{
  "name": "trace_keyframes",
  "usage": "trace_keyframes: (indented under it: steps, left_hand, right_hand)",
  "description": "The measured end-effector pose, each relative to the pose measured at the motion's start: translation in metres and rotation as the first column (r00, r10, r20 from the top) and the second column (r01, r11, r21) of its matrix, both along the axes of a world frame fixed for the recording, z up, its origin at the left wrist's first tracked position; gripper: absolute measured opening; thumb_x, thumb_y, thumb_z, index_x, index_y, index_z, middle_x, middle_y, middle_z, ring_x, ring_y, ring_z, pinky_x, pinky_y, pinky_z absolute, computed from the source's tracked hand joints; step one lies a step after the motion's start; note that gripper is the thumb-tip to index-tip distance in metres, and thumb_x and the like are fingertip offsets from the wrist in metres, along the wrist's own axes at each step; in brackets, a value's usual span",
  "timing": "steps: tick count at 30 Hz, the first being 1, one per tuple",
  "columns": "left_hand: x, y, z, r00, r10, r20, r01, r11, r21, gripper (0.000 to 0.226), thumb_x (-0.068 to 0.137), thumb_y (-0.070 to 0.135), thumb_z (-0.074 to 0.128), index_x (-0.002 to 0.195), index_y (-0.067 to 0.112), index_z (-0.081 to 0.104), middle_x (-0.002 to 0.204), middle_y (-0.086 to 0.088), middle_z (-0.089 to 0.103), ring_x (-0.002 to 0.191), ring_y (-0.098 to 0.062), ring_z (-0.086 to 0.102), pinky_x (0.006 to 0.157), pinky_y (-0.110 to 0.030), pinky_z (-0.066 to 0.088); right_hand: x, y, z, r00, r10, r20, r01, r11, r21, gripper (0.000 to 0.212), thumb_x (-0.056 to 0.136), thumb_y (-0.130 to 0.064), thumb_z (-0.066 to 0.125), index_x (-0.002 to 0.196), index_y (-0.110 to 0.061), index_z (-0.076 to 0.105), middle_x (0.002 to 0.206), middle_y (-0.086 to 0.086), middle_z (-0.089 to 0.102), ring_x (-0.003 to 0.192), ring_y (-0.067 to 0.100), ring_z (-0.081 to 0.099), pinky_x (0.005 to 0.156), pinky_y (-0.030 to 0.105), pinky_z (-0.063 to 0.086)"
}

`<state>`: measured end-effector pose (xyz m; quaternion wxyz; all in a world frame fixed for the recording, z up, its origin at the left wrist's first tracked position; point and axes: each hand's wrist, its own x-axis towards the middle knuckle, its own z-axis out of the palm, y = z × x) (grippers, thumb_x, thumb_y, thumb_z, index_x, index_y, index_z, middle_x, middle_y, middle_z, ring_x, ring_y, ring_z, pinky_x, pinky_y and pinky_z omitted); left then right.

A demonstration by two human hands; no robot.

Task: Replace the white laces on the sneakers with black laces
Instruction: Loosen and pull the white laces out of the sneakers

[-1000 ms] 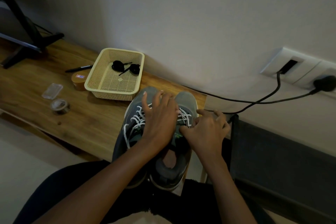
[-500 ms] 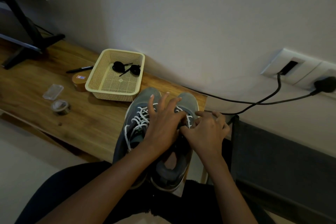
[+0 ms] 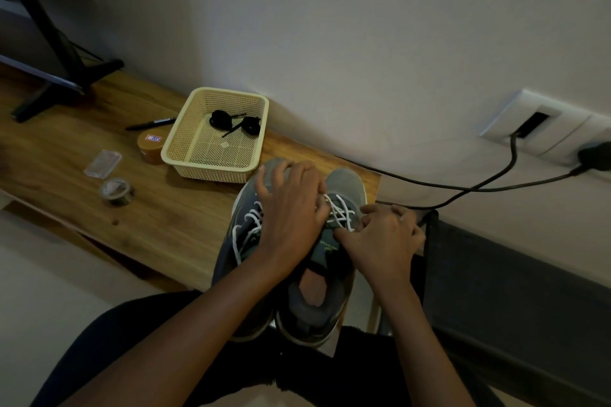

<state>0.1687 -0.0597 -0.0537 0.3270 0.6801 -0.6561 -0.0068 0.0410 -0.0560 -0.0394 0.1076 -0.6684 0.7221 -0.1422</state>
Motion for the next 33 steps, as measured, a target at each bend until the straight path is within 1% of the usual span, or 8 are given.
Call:
trace_keyframes:
  steps: [4,9,14,19,23,26,28,33]
  left_hand:
    - [-0.0033,0.0042,0.0023,0.977,-0.204,0.057,0.197,0.975,0.105,0.028,0.075,0.015,0.069,0.098,0.028,0.06,0.138,0.001,0.047,0.139,-0.029,0.024,0.11,-0.054,0.002]
    - [-0.0053,0.0073,0.0002,0.942,-0.264,0.205,0.209,0.944,0.256,0.03,0.085,0.024,0.063,0.114,0.03,0.06,0.156,0.001,0.018,0.145,-0.027,-0.006,0.109,-0.051,-0.015]
    - [-0.0079,0.0083,-0.0009,0.958,-0.216,0.189,0.174,0.961,0.217,0.016,0.083,0.022,0.065,0.099,0.022,0.067,0.149,-0.002,0.037,0.145,-0.031,0.011,0.108,-0.05,-0.01]
    - [-0.009,0.002,-0.0056,0.999,-0.017,0.05,0.014,0.999,0.047,0.01,0.082,0.022,0.069,0.089,0.022,0.063,0.116,0.001,0.064,0.129,-0.028,0.044,0.106,-0.046,0.007]
    - [-0.0075,0.0039,-0.003,0.996,0.035,-0.076,-0.031,0.998,0.056,0.005,0.092,0.022,0.054,0.097,0.019,0.054,0.11,0.004,0.058,0.134,-0.023,0.035,0.111,-0.045,0.008]
    - [-0.0064,0.0063,-0.0005,0.997,-0.028,-0.079,0.035,0.995,0.091,0.021,0.088,0.019,0.056,0.109,0.021,0.053,0.122,0.003,0.053,0.136,-0.025,0.03,0.111,-0.048,0.01]
    - [-0.0058,0.0057,0.0019,0.991,-0.116,-0.06,0.123,0.983,0.134,0.035,0.084,0.014,0.057,0.116,0.025,0.052,0.138,0.003,0.043,0.141,-0.024,0.018,0.112,-0.05,0.005]
    - [-0.0032,0.0063,0.0023,0.968,-0.24,0.074,0.217,0.946,0.239,0.022,0.086,0.025,0.061,0.106,0.032,0.061,0.154,0.004,0.023,0.145,-0.024,-0.003,0.111,-0.049,-0.011]
  right_hand:
    - [0.0002,-0.0016,-0.0023,1.0,0.01,0.008,-0.009,1.0,-0.001,0.051,0.075,-0.046,0.067,0.115,-0.014,0.066,0.127,-0.001,0.056,0.134,0.022,0.023,0.105,0.037,0.016]
    - [0.0,-0.0011,-0.0024,0.999,0.027,0.025,-0.027,1.0,-0.004,0.049,0.075,-0.041,0.067,0.116,-0.013,0.065,0.128,-0.001,0.056,0.134,0.021,0.023,0.107,0.039,0.016]
    - [0.0007,-0.0036,-0.0064,1.0,0.029,0.006,-0.029,1.0,-0.004,0.044,0.074,-0.045,0.067,0.105,-0.014,0.07,0.124,-0.006,0.059,0.132,0.02,0.024,0.105,0.038,0.017]
    - [-0.0016,-0.0013,-0.0042,0.999,0.012,0.041,-0.011,1.0,-0.02,0.034,0.072,-0.04,0.069,0.095,-0.015,0.071,0.116,-0.004,0.061,0.129,0.021,0.029,0.102,0.037,0.02]
    - [0.0001,-0.0021,-0.0047,1.0,0.0,0.018,0.0,1.0,-0.013,0.037,0.071,-0.04,0.069,0.099,-0.015,0.071,0.115,-0.001,0.063,0.128,0.022,0.029,0.101,0.037,0.02]
    - [0.0003,-0.0027,-0.0053,1.0,0.01,0.021,-0.009,1.0,-0.019,0.04,0.072,-0.043,0.067,0.101,-0.015,0.07,0.116,-0.002,0.062,0.129,0.021,0.028,0.101,0.037,0.02]
    - [-0.0006,-0.0031,-0.0061,0.999,0.018,0.032,-0.017,1.0,-0.018,0.041,0.074,-0.046,0.067,0.101,-0.016,0.07,0.118,-0.003,0.061,0.129,0.021,0.027,0.101,0.036,0.019]
    - [-0.0013,-0.003,-0.0063,0.997,0.046,0.062,-0.046,0.999,-0.003,0.034,0.075,-0.042,0.067,0.096,-0.016,0.072,0.12,-0.006,0.06,0.129,0.022,0.027,0.102,0.037,0.02]
